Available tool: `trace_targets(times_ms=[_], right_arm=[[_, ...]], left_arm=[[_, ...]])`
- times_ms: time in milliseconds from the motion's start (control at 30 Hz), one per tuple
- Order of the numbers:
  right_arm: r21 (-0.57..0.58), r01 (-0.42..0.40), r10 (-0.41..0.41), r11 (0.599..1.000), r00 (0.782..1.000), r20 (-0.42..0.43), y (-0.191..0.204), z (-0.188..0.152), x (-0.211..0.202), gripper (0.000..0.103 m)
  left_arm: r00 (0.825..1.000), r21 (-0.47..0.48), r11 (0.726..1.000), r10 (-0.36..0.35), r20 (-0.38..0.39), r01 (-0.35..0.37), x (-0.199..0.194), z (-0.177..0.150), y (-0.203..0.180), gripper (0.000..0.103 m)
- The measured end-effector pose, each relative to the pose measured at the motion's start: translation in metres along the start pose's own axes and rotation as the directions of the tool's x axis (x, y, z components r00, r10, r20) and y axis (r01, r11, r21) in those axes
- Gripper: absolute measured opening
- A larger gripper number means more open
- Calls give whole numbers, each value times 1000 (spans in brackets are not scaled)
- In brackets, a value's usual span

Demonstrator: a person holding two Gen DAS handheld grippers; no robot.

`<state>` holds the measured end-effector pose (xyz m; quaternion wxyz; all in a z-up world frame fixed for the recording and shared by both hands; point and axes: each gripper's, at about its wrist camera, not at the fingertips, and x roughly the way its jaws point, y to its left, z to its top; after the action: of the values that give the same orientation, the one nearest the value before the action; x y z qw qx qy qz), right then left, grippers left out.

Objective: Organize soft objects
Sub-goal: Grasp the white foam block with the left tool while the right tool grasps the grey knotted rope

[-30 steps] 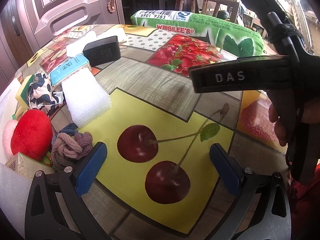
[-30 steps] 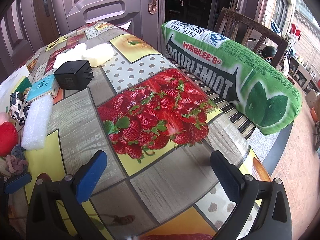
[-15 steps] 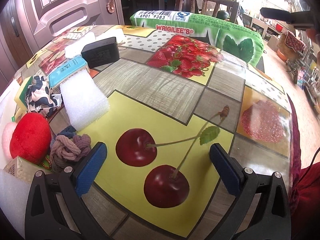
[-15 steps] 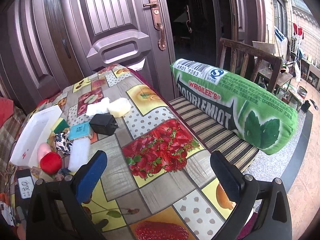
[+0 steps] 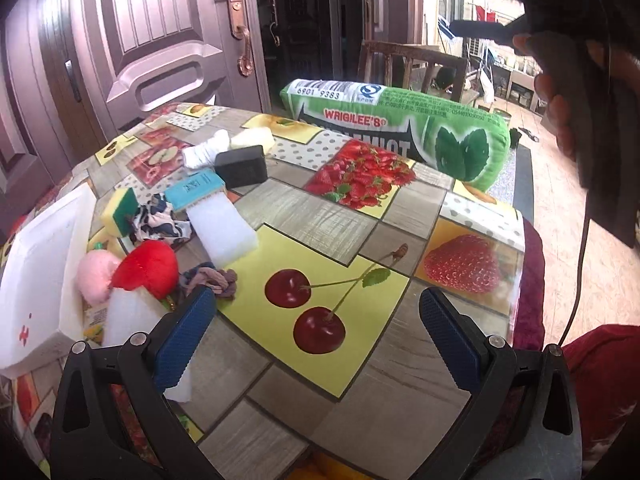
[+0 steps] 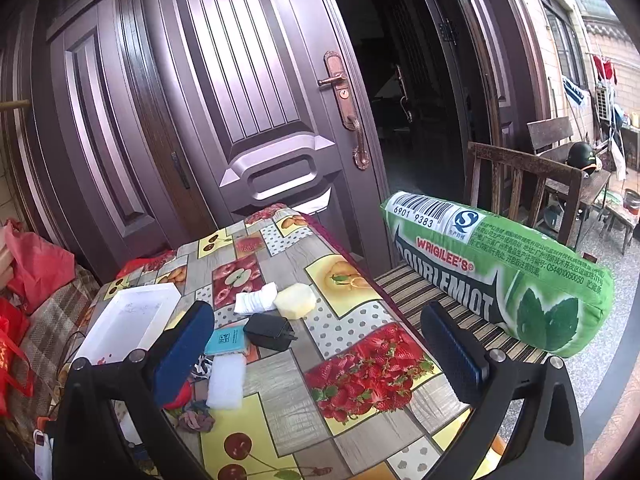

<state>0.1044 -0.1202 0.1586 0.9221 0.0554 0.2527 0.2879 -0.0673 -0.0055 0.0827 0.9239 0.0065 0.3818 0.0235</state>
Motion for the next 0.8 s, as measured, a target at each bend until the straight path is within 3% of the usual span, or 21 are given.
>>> trace_targets(times_ms=[100,233,333,433,533,667,800], right_arm=[[4,-19,19,1000,1000,23,9,8,1,103],[-15,-46,46,999,998,30,24,15,2,103],[-49,-85,85,995,996,8,37,13,5,103],[-87,-137,133,987,990,-55,50,2,14,103],[-127,-189,167,974,973,-162,63,-18,29,103],[-256,-196,123,946,953,-278,82,-49,48,103],[-300,-247,111,921,907,-405,89,-78,69,103]], left_arm=[[998,-155,987,37,46,-29,-30,5,39,103],[981,-358,929,147,125,-93,-73,-2,108,103],[968,-468,869,231,95,-162,-92,-17,155,103],[963,-490,843,267,25,-220,-99,-32,175,103],[968,-461,857,252,-13,-230,-94,-41,169,103],[986,-378,911,146,-79,-165,-61,-40,140,103],[991,-279,955,73,-109,-101,-25,-36,108,100]])
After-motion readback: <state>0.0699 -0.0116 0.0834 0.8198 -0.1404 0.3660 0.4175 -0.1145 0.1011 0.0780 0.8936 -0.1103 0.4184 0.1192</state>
